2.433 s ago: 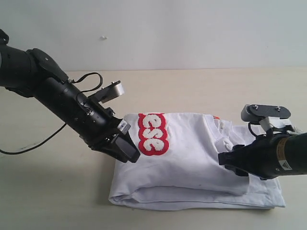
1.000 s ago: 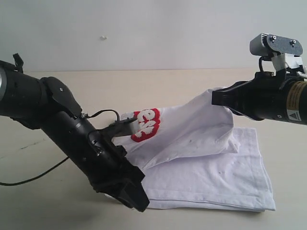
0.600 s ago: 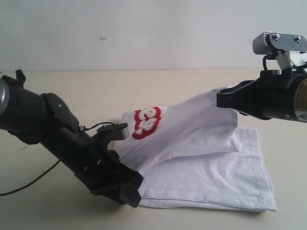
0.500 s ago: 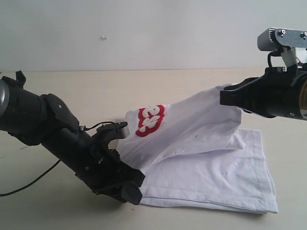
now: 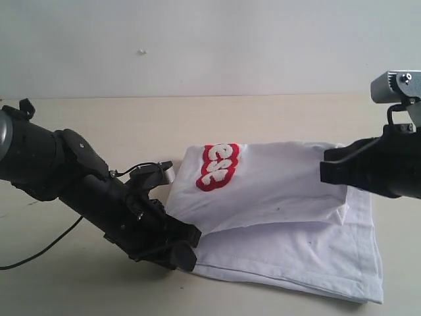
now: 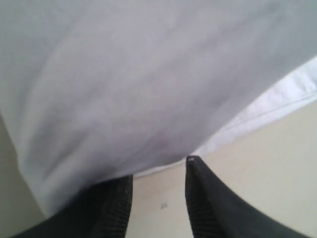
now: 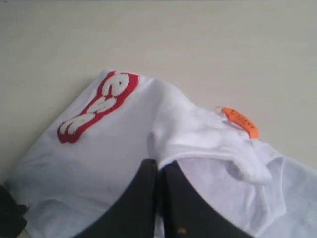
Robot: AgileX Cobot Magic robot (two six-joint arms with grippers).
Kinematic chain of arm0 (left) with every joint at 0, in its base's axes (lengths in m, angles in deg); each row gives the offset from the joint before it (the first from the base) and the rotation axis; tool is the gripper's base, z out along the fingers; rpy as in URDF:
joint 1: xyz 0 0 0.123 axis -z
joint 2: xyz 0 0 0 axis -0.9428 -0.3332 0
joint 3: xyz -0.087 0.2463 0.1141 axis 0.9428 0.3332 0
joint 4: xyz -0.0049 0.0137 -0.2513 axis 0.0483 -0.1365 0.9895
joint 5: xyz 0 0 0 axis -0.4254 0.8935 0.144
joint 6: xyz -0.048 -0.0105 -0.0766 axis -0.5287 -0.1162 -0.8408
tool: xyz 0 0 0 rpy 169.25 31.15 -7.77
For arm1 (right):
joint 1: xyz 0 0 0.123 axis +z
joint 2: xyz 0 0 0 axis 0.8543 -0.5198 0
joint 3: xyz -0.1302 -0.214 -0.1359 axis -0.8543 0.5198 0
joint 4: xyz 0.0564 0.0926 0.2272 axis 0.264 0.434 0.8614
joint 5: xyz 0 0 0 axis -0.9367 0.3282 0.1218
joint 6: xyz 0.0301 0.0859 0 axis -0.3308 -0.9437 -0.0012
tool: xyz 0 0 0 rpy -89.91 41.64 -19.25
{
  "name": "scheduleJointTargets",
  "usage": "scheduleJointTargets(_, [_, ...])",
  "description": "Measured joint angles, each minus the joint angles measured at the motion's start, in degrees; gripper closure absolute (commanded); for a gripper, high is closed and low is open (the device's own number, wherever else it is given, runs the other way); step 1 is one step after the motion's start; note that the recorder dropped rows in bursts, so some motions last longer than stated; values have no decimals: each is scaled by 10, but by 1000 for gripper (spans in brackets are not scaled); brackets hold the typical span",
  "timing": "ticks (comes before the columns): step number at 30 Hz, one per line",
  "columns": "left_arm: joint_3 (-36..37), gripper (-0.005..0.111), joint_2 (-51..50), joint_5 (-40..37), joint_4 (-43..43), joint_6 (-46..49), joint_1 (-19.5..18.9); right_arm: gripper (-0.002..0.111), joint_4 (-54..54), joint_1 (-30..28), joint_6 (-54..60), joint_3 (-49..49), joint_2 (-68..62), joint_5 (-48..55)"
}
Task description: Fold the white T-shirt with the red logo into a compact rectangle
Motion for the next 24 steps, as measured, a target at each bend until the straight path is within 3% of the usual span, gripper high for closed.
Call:
scheduleJointTargets(9, [0,69,0,1,1,0,0,108,-171,0,-168,77,47,50])
scheduleJointTargets(18, [0,69,0,0,2,6,0,107,-190,0,-212,120,5,59])
scheduleJointTargets(21, [0,69,0,-8,2,16,0,94,-190,0,-214,122,-29,34])
scheduleJointTargets(24, [2,69,6,-35,-5,37,0,64,-190,0,-215,122,-55,10])
